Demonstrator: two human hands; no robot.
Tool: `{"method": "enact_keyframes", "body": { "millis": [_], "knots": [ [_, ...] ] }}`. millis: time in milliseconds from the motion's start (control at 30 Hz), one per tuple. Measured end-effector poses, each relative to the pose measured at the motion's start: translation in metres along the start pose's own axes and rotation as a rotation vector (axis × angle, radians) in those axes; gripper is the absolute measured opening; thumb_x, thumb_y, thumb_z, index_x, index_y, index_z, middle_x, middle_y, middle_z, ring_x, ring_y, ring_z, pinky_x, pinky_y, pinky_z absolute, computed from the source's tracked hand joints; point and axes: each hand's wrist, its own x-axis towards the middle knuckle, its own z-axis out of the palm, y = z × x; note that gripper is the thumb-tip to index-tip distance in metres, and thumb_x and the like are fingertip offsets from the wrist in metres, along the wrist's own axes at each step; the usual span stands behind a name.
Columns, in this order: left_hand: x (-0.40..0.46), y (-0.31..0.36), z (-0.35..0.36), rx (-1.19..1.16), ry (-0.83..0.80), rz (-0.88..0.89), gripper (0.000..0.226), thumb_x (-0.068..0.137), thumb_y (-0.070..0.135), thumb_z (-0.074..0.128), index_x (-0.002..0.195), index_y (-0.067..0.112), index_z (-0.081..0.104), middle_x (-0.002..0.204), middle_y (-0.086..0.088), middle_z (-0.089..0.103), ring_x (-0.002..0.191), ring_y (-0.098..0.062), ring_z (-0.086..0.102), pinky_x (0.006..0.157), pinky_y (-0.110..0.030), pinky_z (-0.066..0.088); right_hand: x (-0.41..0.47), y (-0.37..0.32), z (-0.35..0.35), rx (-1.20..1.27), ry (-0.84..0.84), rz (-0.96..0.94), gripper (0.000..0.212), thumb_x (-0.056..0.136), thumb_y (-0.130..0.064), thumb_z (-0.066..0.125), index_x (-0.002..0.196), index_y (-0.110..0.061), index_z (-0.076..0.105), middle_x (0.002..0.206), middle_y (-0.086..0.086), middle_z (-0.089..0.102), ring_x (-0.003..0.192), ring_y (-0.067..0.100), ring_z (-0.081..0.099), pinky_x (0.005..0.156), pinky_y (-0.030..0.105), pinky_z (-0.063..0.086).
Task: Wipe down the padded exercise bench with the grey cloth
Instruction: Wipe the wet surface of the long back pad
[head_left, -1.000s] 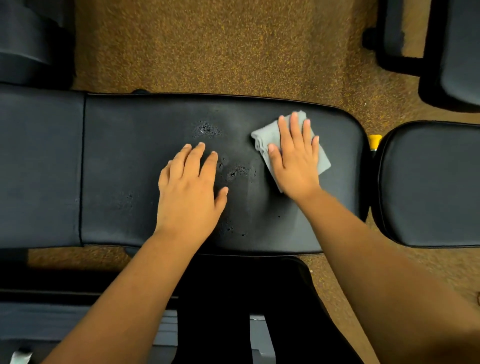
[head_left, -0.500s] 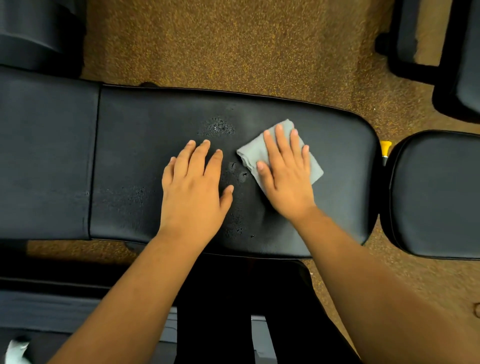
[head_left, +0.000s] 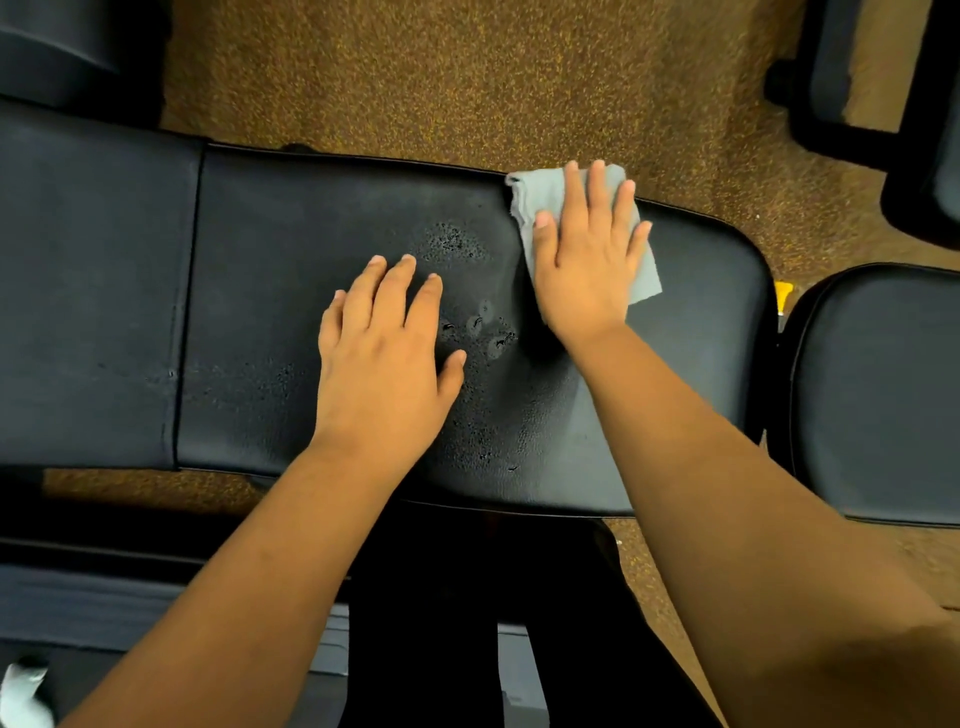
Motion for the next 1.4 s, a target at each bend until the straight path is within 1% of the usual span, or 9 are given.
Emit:
{"method": "enact_keyframes", "body": {
  "millis": [167, 333, 533, 700, 867, 1033, 1133, 1300, 1400],
  "knots": [
    [0.000, 0.006, 0.000, 0.011, -0.001, 0.033, 0.066, 0.084, 0.041, 0.064, 0.140, 0.011, 0.046, 0.150, -0.010, 0.038, 0.142, -0.030, 0.027, 0.111, -0.052, 0.028, -0.065, -0.002, 0.010, -0.005, -0.033, -0.216, 0.059, 0.102, -0.044, 0.026, 0.155, -0.020, 0.021, 0.163, 0.007, 0.016, 0.150, 0.035, 0.007, 0.118, 0.058, 0.007],
    [0.001, 0.006, 0.000, 0.014, -0.022, 0.067, 0.065, 0.084, 0.038, 0.065, 0.139, 0.009, 0.047, 0.148, -0.011, 0.041, 0.141, -0.031, 0.030, 0.111, -0.053, 0.029, -0.122, 0.015, 0.014, 0.027, -0.126, -0.285, 0.058, 0.104, -0.046, 0.025, 0.156, -0.024, 0.014, 0.165, 0.002, 0.008, 0.151, 0.028, -0.005, 0.121, 0.053, 0.001],
    [0.000, 0.000, -0.002, 0.047, -0.059, 0.070, 0.067, 0.086, 0.043, 0.060, 0.142, 0.010, 0.044, 0.151, -0.010, 0.037, 0.142, -0.030, 0.028, 0.112, -0.052, 0.026, -0.059, 0.021, 0.004, 0.004, -0.074, -0.218, 0.060, 0.102, -0.047, 0.026, 0.156, -0.023, 0.019, 0.164, 0.005, 0.012, 0.151, 0.032, 0.003, 0.119, 0.053, 0.003],
    [-0.004, 0.001, -0.001, 0.036, -0.077, 0.044, 0.067, 0.086, 0.042, 0.061, 0.143, 0.011, 0.042, 0.151, -0.009, 0.036, 0.142, -0.030, 0.026, 0.113, -0.052, 0.025, -0.010, 0.016, -0.001, 0.013, -0.045, -0.129, 0.058, 0.103, -0.045, 0.027, 0.156, -0.023, 0.018, 0.164, 0.004, 0.011, 0.151, 0.033, 0.003, 0.119, 0.055, 0.004],
    [-0.012, 0.004, 0.000, 0.021, -0.073, 0.040, 0.065, 0.086, 0.037, 0.061, 0.142, 0.009, 0.043, 0.151, -0.010, 0.037, 0.142, -0.031, 0.028, 0.113, -0.053, 0.026, -0.058, 0.017, 0.006, 0.025, -0.042, -0.168, 0.059, 0.103, -0.045, 0.026, 0.156, -0.020, 0.019, 0.164, 0.007, 0.012, 0.150, 0.035, 0.005, 0.119, 0.055, 0.004],
    [-0.020, 0.005, 0.001, 0.004, -0.053, 0.067, 0.057, 0.089, 0.030, 0.057, 0.140, 0.007, 0.045, 0.151, -0.010, 0.038, 0.142, -0.030, 0.029, 0.113, -0.052, 0.025, -0.147, 0.034, 0.015, 0.031, -0.111, -0.226, 0.059, 0.103, -0.046, 0.020, 0.156, -0.021, 0.014, 0.164, 0.004, 0.006, 0.151, 0.031, -0.001, 0.121, 0.053, 0.003],
    [-0.025, 0.008, 0.004, 0.010, -0.031, 0.100, 0.054, 0.089, 0.027, 0.055, 0.138, 0.007, 0.047, 0.149, -0.011, 0.041, 0.140, -0.030, 0.031, 0.112, -0.052, 0.027, -0.181, 0.048, 0.017, -0.005, -0.150, -0.268, 0.058, 0.104, -0.045, 0.022, 0.156, -0.021, 0.016, 0.164, 0.004, 0.008, 0.152, 0.030, -0.001, 0.120, 0.054, 0.006],
    [-0.032, 0.013, 0.009, 0.011, -0.034, 0.096, 0.051, 0.091, 0.029, 0.042, 0.137, 0.007, 0.049, 0.147, -0.010, 0.043, 0.139, -0.029, 0.033, 0.111, -0.052, 0.029, -0.155, 0.055, 0.013, -0.008, -0.142, -0.283, 0.058, 0.103, -0.046, 0.026, 0.156, -0.021, 0.020, 0.164, 0.003, 0.011, 0.152, 0.029, 0.000, 0.120, 0.052, 0.004],
    [-0.036, 0.014, 0.012, 0.009, -0.052, 0.092, 0.050, 0.093, 0.027, 0.048, 0.138, 0.007, 0.048, 0.148, -0.010, 0.041, 0.140, -0.030, 0.031, 0.111, -0.052, 0.027, -0.119, 0.055, 0.009, 0.009, -0.110, -0.223, 0.059, 0.102, -0.046, 0.025, 0.156, -0.022, 0.019, 0.164, 0.004, 0.010, 0.151, 0.031, 0.001, 0.120, 0.052, 0.002]
  ]
}}
